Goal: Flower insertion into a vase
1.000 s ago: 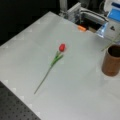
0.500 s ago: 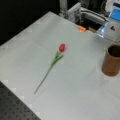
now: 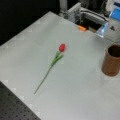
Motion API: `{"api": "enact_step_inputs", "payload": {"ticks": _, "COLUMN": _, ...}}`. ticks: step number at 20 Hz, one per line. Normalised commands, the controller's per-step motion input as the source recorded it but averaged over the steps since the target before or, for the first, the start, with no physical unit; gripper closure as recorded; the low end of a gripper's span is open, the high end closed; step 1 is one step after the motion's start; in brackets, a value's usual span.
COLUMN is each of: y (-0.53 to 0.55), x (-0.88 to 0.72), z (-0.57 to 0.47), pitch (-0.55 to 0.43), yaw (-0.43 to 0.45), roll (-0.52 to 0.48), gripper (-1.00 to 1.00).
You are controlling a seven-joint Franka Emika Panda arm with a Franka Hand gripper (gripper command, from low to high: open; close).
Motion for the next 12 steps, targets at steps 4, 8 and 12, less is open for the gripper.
{"api": "enact_step_inputs", "payload": {"ticks": 4, "y": 0.03, "x": -0.26, "z": -0.11, "pitch": -0.086, "yaw": 0.003, "roll": 0.106, "gripper": 1.00}}
{"api": "enact_step_inputs", "payload": {"ticks": 8, "y": 0.03, "x": -0.27, "z": -0.11, "pitch": 0.079, "yaw": 0.006, "roll": 0.097, "gripper": 1.00}}
{"api": "enact_step_inputs", "payload": {"ticks": 12, "y": 0.05, "x": -0.21, "z": -0.10, "pitch": 0.639, "yaw": 0.009, "roll": 0.073, "gripper": 1.00}}
